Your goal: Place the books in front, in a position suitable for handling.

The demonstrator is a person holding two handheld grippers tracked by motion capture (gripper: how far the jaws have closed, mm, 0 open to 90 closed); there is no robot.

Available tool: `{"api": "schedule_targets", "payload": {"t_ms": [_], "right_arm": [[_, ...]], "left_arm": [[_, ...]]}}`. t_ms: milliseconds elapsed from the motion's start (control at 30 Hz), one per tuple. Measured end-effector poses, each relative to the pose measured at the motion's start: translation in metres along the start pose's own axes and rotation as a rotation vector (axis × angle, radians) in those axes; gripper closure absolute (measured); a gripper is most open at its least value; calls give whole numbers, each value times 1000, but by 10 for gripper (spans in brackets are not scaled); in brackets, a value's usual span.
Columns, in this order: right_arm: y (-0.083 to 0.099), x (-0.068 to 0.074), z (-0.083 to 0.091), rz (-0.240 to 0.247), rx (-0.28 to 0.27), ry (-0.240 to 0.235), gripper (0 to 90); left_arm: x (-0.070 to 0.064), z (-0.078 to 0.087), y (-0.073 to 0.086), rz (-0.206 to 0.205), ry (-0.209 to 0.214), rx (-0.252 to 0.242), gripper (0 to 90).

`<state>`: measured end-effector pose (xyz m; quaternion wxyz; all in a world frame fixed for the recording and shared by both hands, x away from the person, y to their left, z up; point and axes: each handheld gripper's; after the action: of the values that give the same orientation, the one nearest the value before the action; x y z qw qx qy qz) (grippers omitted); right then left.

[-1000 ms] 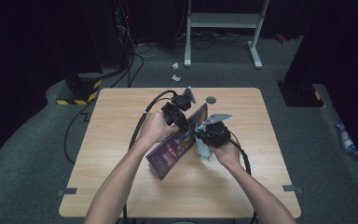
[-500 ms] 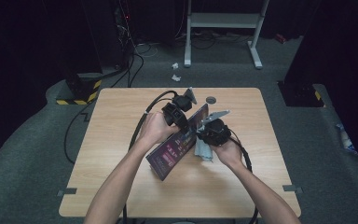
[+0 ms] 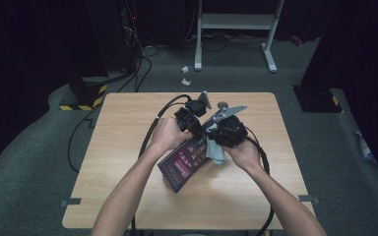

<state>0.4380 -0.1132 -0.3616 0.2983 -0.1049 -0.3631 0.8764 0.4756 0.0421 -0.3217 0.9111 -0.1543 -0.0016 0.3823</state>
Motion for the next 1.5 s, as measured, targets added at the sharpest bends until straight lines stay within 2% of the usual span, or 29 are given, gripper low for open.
{"api": "schedule_targets", "payload": {"t_ms": [200,233,300,433,500,567,700,767,867,900,967,1033,1100,1200,1300,1400,1500], "right_arm": [[21,-10,-29,-48,63,11,844],[24,-13,-34,-56,73,15,845],[30,-18,-44,-74,94,26,844],[40,-27,-56,-102,91,55,844],[43,-34,-56,-135,80,68,844],[44,-36,-54,-145,59,67,844],[42,-22,-45,-98,27,40,844],[38,-11,-37,-49,-2,14,844],[28,7,-24,10,-44,-15,845],[24,11,-19,22,-60,-22,844],[14,16,-8,46,-94,-31,844],[6,20,2,61,-95,-19,844],[4,21,8,63,-104,-18,844],[7,19,8,63,-105,-17,844],[16,17,-3,63,-77,-10,844],[26,11,-13,44,-66,-1,844],[34,-3,-22,-2,-58,41,842]], "left_arm": [[-1,7,1,-3,12,-14,834],[-2,8,2,9,21,-26,834],[-3,12,2,-5,29,-33,834],[-4,19,2,-5,52,-52,834],[-4,21,2,-5,51,-59,834],[-4,21,1,5,53,-62,834],[0,18,-2,21,47,-66,834],[1,16,-4,30,41,-64,834],[3,12,-6,39,25,-53,834],[4,11,-7,35,13,-43,833],[6,8,-7,41,15,-36,834],[8,9,-8,58,18,-50,834],[9,11,-9,69,43,-64,834],[5,12,-14,60,53,-67,834],[-1,13,-20,36,20,-57,834],[-2,12,-20,43,32,-60,834],[-4,13,-18,43,38,-60,834]]}}
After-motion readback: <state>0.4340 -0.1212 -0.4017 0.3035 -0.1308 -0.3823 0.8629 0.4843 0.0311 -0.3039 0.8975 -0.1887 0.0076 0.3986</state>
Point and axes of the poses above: each handheld gripper's, and its own axes: z roughly backward along the jaws, y roughly out of its underside, x roughly to its left, and after that the axes turned 3 degrees about -y, right-handed
